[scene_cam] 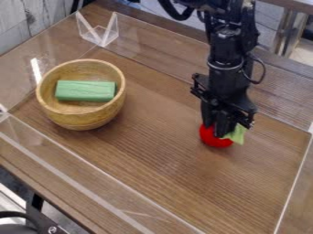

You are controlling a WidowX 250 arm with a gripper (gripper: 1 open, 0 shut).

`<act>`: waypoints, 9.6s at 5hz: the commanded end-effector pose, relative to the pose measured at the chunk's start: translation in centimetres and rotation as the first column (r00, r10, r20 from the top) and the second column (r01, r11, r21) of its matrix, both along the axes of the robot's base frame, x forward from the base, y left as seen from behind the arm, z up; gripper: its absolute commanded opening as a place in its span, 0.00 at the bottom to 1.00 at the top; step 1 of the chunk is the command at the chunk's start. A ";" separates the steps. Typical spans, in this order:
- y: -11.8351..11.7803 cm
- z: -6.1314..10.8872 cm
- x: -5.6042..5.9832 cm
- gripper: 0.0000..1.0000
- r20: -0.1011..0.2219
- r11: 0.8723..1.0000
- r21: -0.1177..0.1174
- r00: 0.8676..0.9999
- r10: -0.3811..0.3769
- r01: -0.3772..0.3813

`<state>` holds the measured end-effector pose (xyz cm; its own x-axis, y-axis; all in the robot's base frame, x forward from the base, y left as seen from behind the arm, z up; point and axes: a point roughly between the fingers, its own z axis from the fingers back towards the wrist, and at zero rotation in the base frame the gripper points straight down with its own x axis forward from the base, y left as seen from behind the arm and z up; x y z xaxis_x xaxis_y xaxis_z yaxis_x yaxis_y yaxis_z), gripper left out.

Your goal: Move the red fruit to the right

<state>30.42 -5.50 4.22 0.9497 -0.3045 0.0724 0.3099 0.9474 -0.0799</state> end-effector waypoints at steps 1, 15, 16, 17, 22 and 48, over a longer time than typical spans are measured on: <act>0.2 1.5 0.7 0.00 0.046 0.999 0.000 0.998 0.053 -0.053; 13.3 4.3 1.8 0.00 0.078 0.989 -0.003 0.986 0.145 -0.145; 14.0 5.0 1.8 0.00 0.080 0.991 -0.005 0.988 0.134 -0.134; 13.9 4.6 2.2 0.00 0.077 0.984 -0.005 0.981 0.177 -0.177; 12.0 4.6 1.5 0.00 0.086 0.997 -0.024 0.993 0.079 -0.077; 0.0 0.0 -4.6 0.00 0.054 0.989 0.008 0.988 0.145 -0.146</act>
<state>25.36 -5.51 3.69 0.9825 -0.1610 0.0940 0.1666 0.9845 -0.0552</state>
